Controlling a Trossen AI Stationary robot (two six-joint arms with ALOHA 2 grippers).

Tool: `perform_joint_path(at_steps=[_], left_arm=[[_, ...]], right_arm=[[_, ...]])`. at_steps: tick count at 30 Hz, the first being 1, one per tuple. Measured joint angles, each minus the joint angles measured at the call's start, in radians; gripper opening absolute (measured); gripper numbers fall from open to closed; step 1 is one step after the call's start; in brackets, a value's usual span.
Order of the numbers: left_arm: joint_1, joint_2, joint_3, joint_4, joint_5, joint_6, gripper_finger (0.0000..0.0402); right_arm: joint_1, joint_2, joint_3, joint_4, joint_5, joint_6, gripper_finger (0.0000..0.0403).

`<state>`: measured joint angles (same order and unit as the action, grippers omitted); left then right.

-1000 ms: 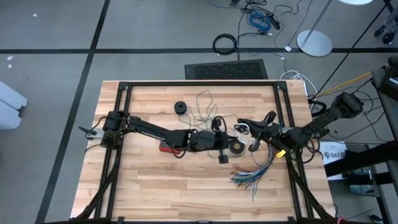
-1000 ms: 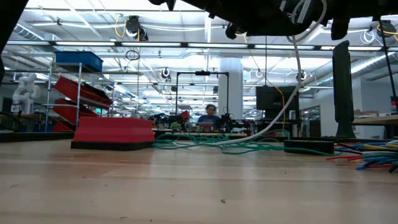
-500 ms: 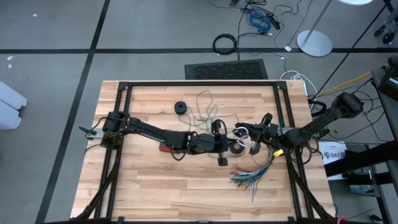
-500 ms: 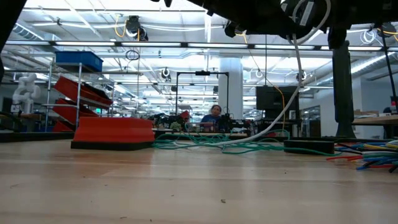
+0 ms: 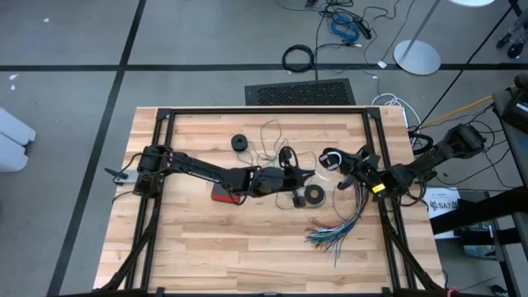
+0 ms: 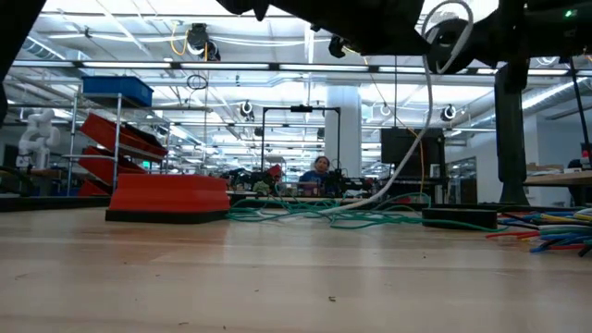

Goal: Coiling cords
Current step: Coil the white wire cable on the spool

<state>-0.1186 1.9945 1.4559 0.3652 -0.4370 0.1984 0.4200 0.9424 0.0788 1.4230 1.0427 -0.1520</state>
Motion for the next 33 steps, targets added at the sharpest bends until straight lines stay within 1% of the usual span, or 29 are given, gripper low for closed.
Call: perform_joint_path(at_steps=[3,5,9,14,17,20,25,33], left_arm=[[0.020,0.000,0.000,0.016,-0.004,0.022,0.0000],[0.033,0.000,0.000,0.018,-0.008,0.035,0.0000],[0.058,0.000,0.000,0.029,-0.012,0.058,0.0000],[0.085,0.000,0.000,0.057,-0.016,0.100,0.0000],[0.096,0.000,0.000,0.075,-0.017,0.128,0.0000],[0.099,0.000,0.000,0.082,-0.048,0.177,0.0000],[0.097,0.001,0.000,0.102,-0.121,0.264,0.0000],[0.096,0.001,0.000,0.094,-0.222,0.325,0.0000]], right_arm=[[-0.061,0.029,-0.001,0.062,-0.003,0.005,0.0000],[-0.105,0.049,0.000,0.102,-0.023,0.017,0.0000],[-0.190,0.084,0.000,0.138,-0.036,0.084,0.0000],[-0.299,0.131,0.022,0.137,-0.125,0.224,0.0000],[-0.345,0.164,0.064,0.137,-0.175,0.250,0.0000],[-0.371,0.200,0.108,0.130,-0.205,0.259,0.0000],[-0.401,0.257,0.158,0.090,-0.213,0.281,0.0000],[-0.414,0.321,0.165,0.092,-0.206,0.349,0.0000]])
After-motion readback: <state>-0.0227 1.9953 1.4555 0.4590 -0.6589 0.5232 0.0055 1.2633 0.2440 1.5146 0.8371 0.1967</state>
